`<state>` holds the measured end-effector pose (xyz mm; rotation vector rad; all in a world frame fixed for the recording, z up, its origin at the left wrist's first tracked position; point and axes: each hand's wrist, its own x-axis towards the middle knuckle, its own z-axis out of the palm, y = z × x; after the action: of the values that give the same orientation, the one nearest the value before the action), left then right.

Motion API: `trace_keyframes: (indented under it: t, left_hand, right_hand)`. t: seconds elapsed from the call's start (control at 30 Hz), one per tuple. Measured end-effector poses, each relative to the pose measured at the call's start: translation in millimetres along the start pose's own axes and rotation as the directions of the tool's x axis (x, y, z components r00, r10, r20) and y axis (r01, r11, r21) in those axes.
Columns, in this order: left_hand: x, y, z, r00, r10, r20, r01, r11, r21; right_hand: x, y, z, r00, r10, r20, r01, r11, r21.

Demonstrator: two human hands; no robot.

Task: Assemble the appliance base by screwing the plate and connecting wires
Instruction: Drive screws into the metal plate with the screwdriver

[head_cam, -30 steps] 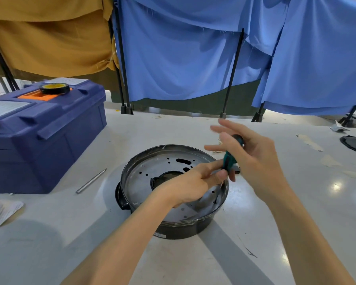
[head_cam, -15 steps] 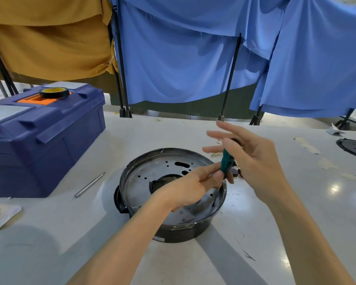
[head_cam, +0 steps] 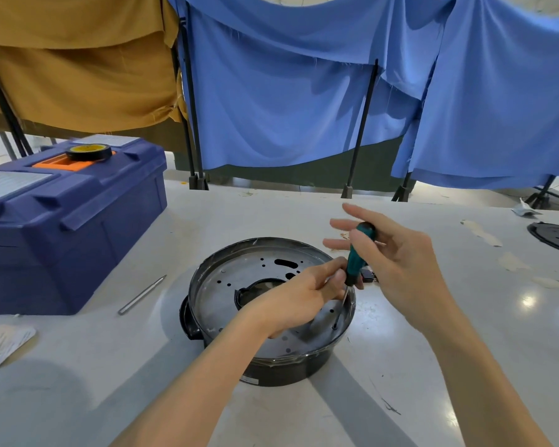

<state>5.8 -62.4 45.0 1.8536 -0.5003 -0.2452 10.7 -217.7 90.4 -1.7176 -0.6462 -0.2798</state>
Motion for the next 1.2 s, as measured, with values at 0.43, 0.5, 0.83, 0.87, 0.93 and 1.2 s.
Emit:
trace_keyframes:
  t: [0.43, 0.5, 0.83, 0.87, 0.93, 1.2]
  left_hand:
    - [-1.2, 1.9, -0.3, 1.000, 0.005, 0.003, -0.004, 1.000, -0.012]
    - [-1.0, 1.4, 1.0, 1.000, 0.008, 0.008, -0.008, 1.000, -0.005]
    - [-5.3, 8.2, -0.2, 1.000, 0.006, 0.011, -0.006, 1.000, 0.007]
    - [-5.9, 8.5, 0.3, 1.000, 0.003, 0.010, -0.003, 1.000, 0.003]
    - [-5.5, 7.9, 0.6, 1.000, -0.007, -0.002, 0.007, 1.000, 0.006]
    - [0.0, 15.7, 5.3, 0.972, 0.070, -0.224, -0.076, 0.997, -0.021]
  right_hand:
    - [2.4, -2.0, -1.1, 0.999, -0.036, -0.038, 0.035, 0.999, -0.035]
    - [1.2, -1.8, 1.8, 0.988, -0.087, -0.130, 0.072, 0.991, -0.115]
    - [0.1, -12.2, 6.6, 0.965, -0.080, -0.249, -0.003, 0.948, -0.318]
    - [0.1, -14.0, 3.1, 0.984, -0.035, -0.173, -0.007, 0.972, -0.235]
    - [-0.2, -13.1, -1.3, 0.994, -0.060, -0.096, 0.035, 0.969, -0.244]
    - [5.7, -12.3, 7.0, 0.952, -0.166, -0.257, -0.016, 0.812, -0.583]
